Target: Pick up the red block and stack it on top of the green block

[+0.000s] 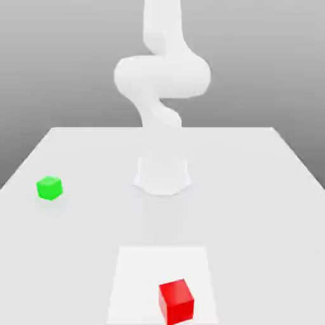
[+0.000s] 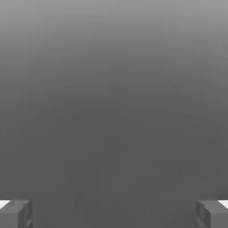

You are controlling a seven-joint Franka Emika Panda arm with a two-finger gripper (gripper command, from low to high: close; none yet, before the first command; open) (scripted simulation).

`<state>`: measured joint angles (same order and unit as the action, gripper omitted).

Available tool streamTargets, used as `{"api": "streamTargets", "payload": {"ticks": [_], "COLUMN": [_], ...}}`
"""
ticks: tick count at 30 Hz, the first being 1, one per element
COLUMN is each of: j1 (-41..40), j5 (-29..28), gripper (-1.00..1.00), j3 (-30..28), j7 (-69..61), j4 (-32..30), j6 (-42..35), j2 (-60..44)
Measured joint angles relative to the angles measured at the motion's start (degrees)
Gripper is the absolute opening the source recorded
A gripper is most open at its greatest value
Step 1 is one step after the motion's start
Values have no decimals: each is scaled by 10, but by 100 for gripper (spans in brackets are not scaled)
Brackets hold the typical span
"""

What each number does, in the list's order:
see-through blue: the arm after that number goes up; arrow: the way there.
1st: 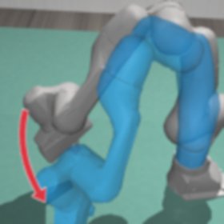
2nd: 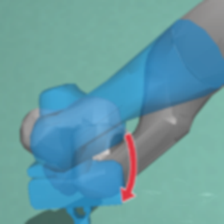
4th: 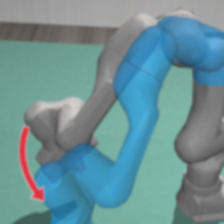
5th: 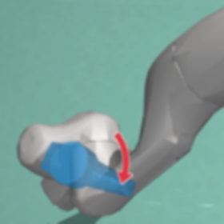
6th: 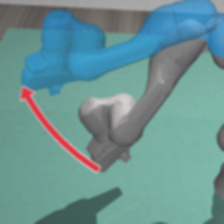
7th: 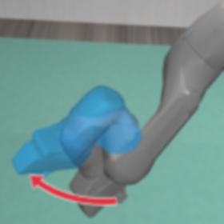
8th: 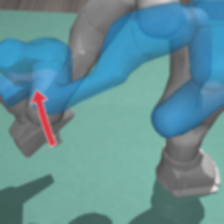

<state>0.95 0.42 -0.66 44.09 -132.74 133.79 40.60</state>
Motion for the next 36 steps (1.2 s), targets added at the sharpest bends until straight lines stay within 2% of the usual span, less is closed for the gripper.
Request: {"api": "streamTargets", "payload": {"ticks": [16, 24, 29, 30, 36], "j1": [42, 48, 43, 42, 41], "j5": [26, 12, 16, 18, 18], "gripper": [0, 0, 0, -100, -100], "j3": [-22, -20, -13, -12, -11], "j7": [-111, -148, -157, -158, -158], "j4": [-61, -92, -83, -81, -79], "j6": [129, 193, 271, 284, 290], "j2": [-336, -501, -605, -620, -628]}}
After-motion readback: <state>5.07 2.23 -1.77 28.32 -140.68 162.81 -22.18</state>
